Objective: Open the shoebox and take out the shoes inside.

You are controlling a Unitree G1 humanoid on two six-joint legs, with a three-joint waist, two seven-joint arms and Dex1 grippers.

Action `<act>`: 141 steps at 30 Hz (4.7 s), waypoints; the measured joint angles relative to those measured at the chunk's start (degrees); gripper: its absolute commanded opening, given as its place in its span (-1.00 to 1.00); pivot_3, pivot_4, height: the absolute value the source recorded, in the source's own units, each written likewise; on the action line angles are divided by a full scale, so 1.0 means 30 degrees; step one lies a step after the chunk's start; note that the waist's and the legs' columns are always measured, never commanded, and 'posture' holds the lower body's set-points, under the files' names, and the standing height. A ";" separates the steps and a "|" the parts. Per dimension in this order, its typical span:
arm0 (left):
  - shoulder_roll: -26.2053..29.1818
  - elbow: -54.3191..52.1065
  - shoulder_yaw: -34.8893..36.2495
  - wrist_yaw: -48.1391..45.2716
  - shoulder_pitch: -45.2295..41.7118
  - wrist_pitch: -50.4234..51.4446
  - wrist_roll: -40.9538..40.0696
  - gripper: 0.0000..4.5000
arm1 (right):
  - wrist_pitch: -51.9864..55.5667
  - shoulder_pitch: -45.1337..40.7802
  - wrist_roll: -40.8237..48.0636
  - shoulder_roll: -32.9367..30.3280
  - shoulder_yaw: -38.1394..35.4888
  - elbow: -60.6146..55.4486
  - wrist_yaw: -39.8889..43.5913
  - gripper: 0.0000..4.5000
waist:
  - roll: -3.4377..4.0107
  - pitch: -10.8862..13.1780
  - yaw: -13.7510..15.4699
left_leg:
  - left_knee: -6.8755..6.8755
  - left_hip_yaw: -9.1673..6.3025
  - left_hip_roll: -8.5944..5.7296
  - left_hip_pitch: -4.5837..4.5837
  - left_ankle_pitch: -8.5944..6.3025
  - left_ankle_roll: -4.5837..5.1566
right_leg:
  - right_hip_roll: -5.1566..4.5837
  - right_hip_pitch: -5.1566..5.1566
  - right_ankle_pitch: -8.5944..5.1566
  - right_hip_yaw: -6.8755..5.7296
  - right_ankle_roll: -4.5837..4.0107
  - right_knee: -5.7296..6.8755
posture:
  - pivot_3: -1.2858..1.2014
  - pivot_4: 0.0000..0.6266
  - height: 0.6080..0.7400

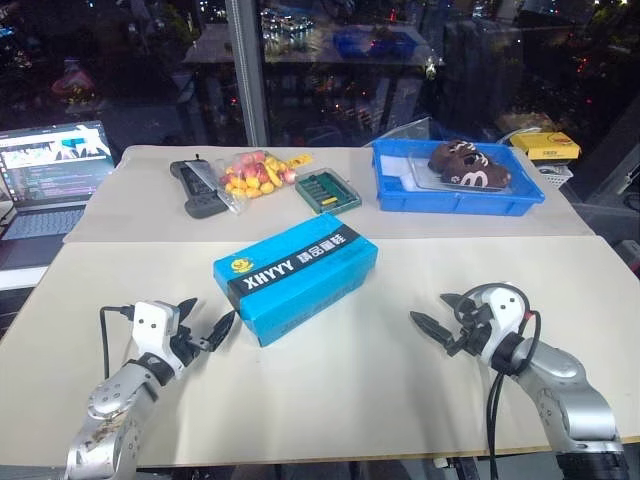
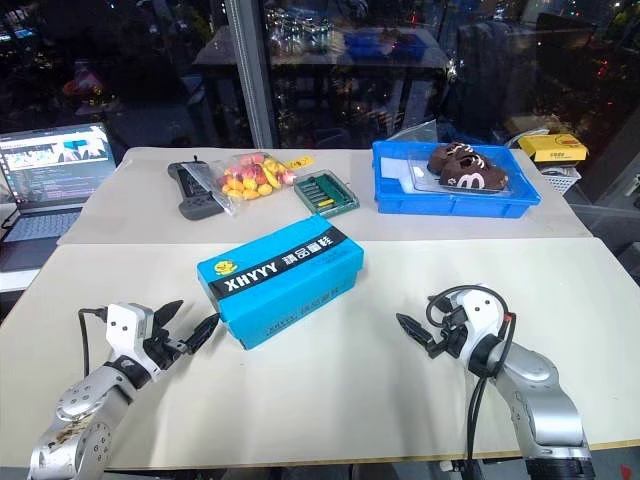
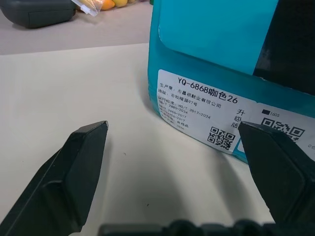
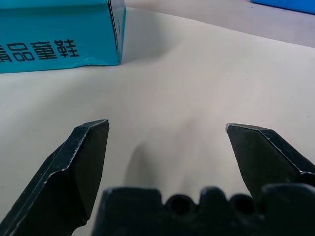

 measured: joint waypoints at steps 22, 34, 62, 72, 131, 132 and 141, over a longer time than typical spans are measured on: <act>0.4564 0.1293 0.1428 -0.5742 -0.0323 -0.0709 -0.1000 -1.00 | -0.0965 -0.3390 -0.1433 -0.2480 0.0436 0.2997 0.2073 -0.97 | 0.0008 0.0007 -0.0089 | 0.0005 0.0015 0.0007 0.0014 -0.0001 0.0001 | -0.0001 -0.0004 -0.0057 0.0006 -0.0106 0.0000 | 0.03 -0.52 1.00; 0.1424 0.0915 -0.0069 0.1493 -0.1977 -0.0049 0.3864 -1.00 | -0.6947 -1.1813 -0.7723 0.0622 0.5587 1.4240 0.0067 -0.97 | 0.0012 0.0024 -0.0045 | 0.0019 0.0000 -0.0012 -0.0015 0.0002 0.0001 | -0.0005 0.0006 0.0113 0.0008 -0.0077 -0.0012 | 0.03 -0.52 1.00; 0.4373 -0.4446 -0.1126 -0.4115 0.0389 0.6681 -0.1911 -1.00 | 0.3986 -0.5713 -0.2924 -0.2534 0.5327 0.0894 0.8582 -0.97 | 0.0102 0.0113 -0.0105 | 0.0016 -0.0034 -0.0008 -0.0020 -0.0016 -0.0021 | -0.0007 -0.0023 -0.0007 -0.0028 0.0010 0.0033 | 0.03 -0.52 1.00; 0.5313 -0.3552 -0.3618 -0.5349 -0.1421 0.5707 -0.1027 -1.00 | 0.6325 -0.1526 -0.1855 -0.5798 0.2987 -0.3839 0.7455 -0.97 | 0.0086 0.0154 0.0093 | 0.0161 -0.0020 -0.0004 -0.0025 -0.0016 -0.0021 | -0.0002 0.0000 -0.0073 -0.0023 -0.0106 0.0043 | 0.03 -0.52 1.00; 1.6970 -0.0030 0.2221 -1.6726 -0.9172 1.2116 -1.0210 0.99 | 0.6181 -0.1495 0.6711 -0.6945 0.0053 -0.2912 1.2421 -1.00 | 0.0066 0.0443 -0.0100 | 0.0337 0.0003 0.0022 -0.0160 -0.0109 0.0076 | 0.0012 -0.0121 -0.0035 -0.0025 0.0045 0.0229 | 0.03 -0.52 1.00; 1.7116 -0.0020 0.2436 -1.6845 -0.9180 1.2173 -1.0308 0.99 | 0.6415 -0.1911 0.7234 -0.6908 -0.0166 -0.2929 1.2411 -1.00 | 0.0063 0.0458 -0.0101 | 0.0337 0.0002 0.0026 -0.0162 -0.0107 0.0076 | 0.0016 -0.0131 -0.0036 -0.0025 0.0043 0.0243 | 0.03 -0.52 1.00; 1.7854 -0.0895 0.6461 -1.7620 -0.8000 1.4314 -1.1776 0.99 | 0.7613 -1.0119 0.8761 -0.3799 0.0988 0.0718 1.0479 -1.00 | 0.0040 0.0512 -0.0387 | 0.0367 0.0017 0.0086 -0.0191 -0.0096 0.0061 | 0.0064 -0.0234 -0.0019 -0.0019 0.0002 0.0324 | 0.03 -0.52 1.00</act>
